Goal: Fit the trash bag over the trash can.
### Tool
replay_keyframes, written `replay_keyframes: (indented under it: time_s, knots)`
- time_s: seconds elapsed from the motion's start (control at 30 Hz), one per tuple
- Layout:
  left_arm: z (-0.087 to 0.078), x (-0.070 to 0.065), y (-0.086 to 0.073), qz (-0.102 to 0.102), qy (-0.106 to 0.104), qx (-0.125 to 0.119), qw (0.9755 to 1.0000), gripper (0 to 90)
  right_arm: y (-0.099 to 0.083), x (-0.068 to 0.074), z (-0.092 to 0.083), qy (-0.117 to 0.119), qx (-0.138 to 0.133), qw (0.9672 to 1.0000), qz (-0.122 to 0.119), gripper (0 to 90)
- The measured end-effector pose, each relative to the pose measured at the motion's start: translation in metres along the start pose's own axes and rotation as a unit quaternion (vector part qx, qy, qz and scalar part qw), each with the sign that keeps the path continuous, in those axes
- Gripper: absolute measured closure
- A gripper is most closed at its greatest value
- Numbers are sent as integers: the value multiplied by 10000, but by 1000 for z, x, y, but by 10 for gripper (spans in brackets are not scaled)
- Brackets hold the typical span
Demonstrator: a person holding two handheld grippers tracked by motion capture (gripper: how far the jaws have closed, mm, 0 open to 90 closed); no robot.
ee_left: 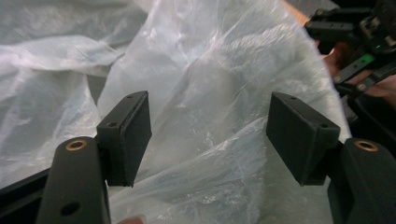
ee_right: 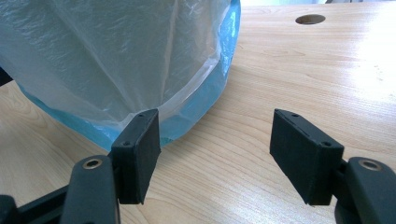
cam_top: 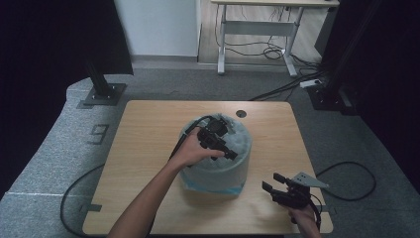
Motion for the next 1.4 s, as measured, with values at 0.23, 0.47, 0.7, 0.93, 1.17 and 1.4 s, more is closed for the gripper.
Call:
replay_keyframes:
  time_s: [0.23,0.47,0.7,0.93,1.17,1.4]
  knots:
    - [-14,8,12,13,182,-431,9989,328,-1,1,1,5,12,10000,-36,329]
    - [-4,19,28,-12,109,-579,9983,351,0,-1,-1,1,4,10000,-22,329]
    - [18,25,29,8,-27,-270,9996,360,0,-3,-2,-1,-3,10000,9,329]
    - [32,29,24,-73,-41,105,9999,361,0,-3,-4,-12,-10,10000,14,328]
    - [31,27,26,-55,-9,47,10000,344,1,-5,-5,-19,-42,10000,26,328]
    - [3,21,28,92,223,-492,9985,305,0,-6,-4,-34,-22,10000,15,327]
Point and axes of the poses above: each handheld gripper's, and its own axes: z roughly forward along the jaws, y roughly out of its top, x roughly to its left, the point moved 7 cm from there along z, roughly forward along the jaws, and after that the axes turned 15 degrees about z, right-handed, at the moved point
